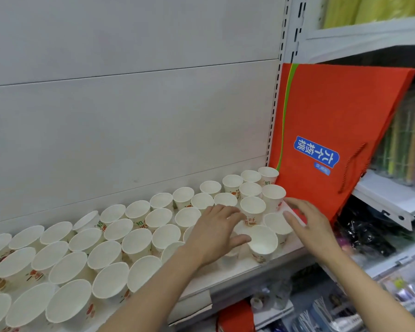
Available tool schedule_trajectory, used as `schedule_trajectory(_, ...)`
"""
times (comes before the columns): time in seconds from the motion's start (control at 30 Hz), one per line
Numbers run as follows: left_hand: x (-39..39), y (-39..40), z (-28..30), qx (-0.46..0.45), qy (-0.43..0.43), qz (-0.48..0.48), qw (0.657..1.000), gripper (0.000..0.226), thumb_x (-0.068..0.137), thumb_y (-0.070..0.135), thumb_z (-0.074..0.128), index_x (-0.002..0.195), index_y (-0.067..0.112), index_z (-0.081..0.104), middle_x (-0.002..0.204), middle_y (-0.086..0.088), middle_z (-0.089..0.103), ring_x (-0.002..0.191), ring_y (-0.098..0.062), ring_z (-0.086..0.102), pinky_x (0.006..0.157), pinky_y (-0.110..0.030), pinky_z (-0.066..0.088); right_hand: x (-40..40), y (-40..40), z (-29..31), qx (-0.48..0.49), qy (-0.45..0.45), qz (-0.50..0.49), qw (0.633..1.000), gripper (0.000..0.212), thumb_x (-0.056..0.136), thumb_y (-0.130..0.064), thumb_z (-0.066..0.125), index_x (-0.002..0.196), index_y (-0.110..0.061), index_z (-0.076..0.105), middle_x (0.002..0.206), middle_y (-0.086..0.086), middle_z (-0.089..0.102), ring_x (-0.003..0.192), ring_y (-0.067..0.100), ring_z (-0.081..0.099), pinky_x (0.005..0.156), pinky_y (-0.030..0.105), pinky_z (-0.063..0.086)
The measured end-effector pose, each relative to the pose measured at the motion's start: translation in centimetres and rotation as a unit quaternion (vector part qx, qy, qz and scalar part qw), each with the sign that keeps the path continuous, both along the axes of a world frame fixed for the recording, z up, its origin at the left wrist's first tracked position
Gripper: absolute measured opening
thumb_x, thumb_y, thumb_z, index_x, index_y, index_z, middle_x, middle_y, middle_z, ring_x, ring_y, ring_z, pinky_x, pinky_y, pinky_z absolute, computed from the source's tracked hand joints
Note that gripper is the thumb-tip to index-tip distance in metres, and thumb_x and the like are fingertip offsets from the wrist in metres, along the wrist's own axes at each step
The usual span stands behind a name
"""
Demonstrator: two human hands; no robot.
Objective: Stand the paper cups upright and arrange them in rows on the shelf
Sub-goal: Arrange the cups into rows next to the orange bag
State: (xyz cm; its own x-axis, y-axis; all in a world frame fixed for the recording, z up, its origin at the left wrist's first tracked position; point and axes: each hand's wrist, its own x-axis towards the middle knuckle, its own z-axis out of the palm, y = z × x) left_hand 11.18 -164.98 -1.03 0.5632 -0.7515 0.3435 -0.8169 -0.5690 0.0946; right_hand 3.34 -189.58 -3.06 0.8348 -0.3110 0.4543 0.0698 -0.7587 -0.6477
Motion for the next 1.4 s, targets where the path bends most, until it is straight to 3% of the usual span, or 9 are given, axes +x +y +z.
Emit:
schedule_trajectory(0.1, 1.5, -0.9, 1.1, -0.022, 0.029, -0.015, 0.999, 0.055, 0.089, 0.068, 0.038, 0.122, 0.031, 0.061, 0.129, 0.011, 0.059, 0.116, -0.013, 0.051, 0.096, -0.033, 0.041, 1.5, -2.0, 0.7, -0.016, -0.013, -0.016, 1.000, 0.030, 0.088, -0.011, 0.063, 0.117, -0.020, 0.063, 0.110, -0.006, 0.063, 0.100, 0.015, 0.057, 0.087, 0.031, 0.045)
schedule_trajectory(0.2, 4.0, -3.0, 2.4, -0.046, 0.036, 0.016, 0.998, 0.041, 0.092, 0.057, 0.049, 0.120, 0.031, 0.062, 0.121, 0.012, 0.063, 0.107, -0.013, 0.053, 0.088, -0.030, 0.042, 3.7, -4.0, 1.1, -0.050, -0.010, -0.022, 0.998, 0.030, 0.085, -0.008, 0.064, 0.113, -0.020, 0.065, 0.108, -0.005, 0.065, 0.099, 0.016, 0.057, 0.085, 0.031, 0.046)
schedule_trajectory(0.4, 8.7, -7.8, 3.6, -0.007, 0.078, 0.121, 0.989, 0.033, 0.094, 0.040, 0.054, 0.125, 0.028, 0.061, 0.127, 0.005, 0.061, 0.116, -0.020, 0.052, 0.093, -0.034, 0.042, 10.0, -6.3, 2.2, -0.136, 0.042, -0.012, 0.990, 0.029, 0.085, -0.009, 0.059, 0.111, -0.020, 0.067, 0.108, -0.002, 0.067, 0.101, 0.021, 0.054, 0.082, 0.032, 0.044)
schedule_trajectory(0.6, 13.2, -10.8, 3.2, 0.030, 0.103, 0.164, 0.981, 0.029, 0.096, 0.033, 0.052, 0.122, 0.028, 0.064, 0.124, 0.004, 0.064, 0.116, -0.020, 0.055, 0.089, -0.033, 0.046, 15.3, -7.7, 3.9, -0.299, 0.141, 0.019, 0.944, 0.045, 0.081, 0.004, 0.053, 0.115, -0.022, 0.065, 0.107, 0.004, 0.065, 0.102, 0.026, 0.052, 0.077, 0.033, 0.041)
schedule_trajectory(0.77, 14.7, -13.3, 2.1, 0.063, 0.117, 0.146, 0.980, 0.030, 0.095, 0.031, 0.052, 0.123, 0.028, 0.064, 0.125, 0.000, 0.064, 0.115, -0.023, 0.056, 0.092, -0.035, 0.047, 18.0, -7.6, 3.8, -0.372, 0.194, 0.038, 0.907, 0.039, 0.084, 0.004, 0.048, 0.110, -0.020, 0.065, 0.106, 0.007, 0.062, 0.100, 0.026, 0.053, 0.078, 0.031, 0.041)
schedule_trajectory(1.07, 15.3, -13.3, 0.4, 0.092, 0.133, 0.115, 0.980, 0.034, 0.098, 0.034, 0.048, 0.128, 0.028, 0.060, 0.126, -0.003, 0.063, 0.116, -0.024, 0.050, 0.095, -0.038, 0.044, 19.4, -7.8, 2.5, -0.374, 0.211, 0.057, 0.901, 0.025, 0.081, -0.003, 0.055, 0.094, -0.019, 0.068, 0.094, 0.008, 0.062, 0.088, 0.026, 0.057, 0.064, 0.028, 0.034)
schedule_trajectory(1.17, 14.4, -12.6, 1.3, 0.026, 0.123, 0.103, 0.987, 0.030, 0.096, 0.034, 0.054, 0.124, 0.027, 0.062, 0.125, 0.003, 0.062, 0.115, -0.020, 0.051, 0.094, -0.035, 0.043, 18.3, -7.8, 3.1, -0.308, 0.175, 0.063, 0.933, 0.029, 0.082, -0.003, 0.055, 0.101, -0.021, 0.068, 0.098, 0.007, 0.065, 0.097, 0.027, 0.058, 0.072, 0.034, 0.047)
schedule_trajectory(1.27, 13.4, -11.1, 1.7, 0.005, 0.109, 0.089, 0.990, 0.023, 0.091, 0.027, 0.060, 0.113, 0.030, 0.067, 0.112, 0.008, 0.065, 0.107, -0.014, 0.052, 0.087, -0.030, 0.044, 15.5, -8.0, 3.9, -0.182, 0.104, 0.020, 0.978, 0.032, 0.086, -0.007, 0.056, 0.106, -0.027, 0.069, 0.100, 0.002, 0.065, 0.099, 0.023, 0.058, 0.077, 0.036, 0.048)
schedule_trajectory(1.4, 12.7, -10.1, 1.4, 0.095, 0.115, 0.065, 0.987, 0.040, 0.082, 0.006, 0.058, 0.109, 0.034, 0.069, 0.113, 0.010, 0.066, 0.107, -0.016, 0.050, 0.087, -0.035, 0.046, 11.0, -8.1, 3.5, -0.191, 0.202, 0.061, 0.959, 0.034, 0.086, -0.012, 0.057, 0.101, -0.039, 0.068, 0.093, -0.005, 0.052, 0.087, 0.016, 0.058, 0.072, 0.028, 0.045)
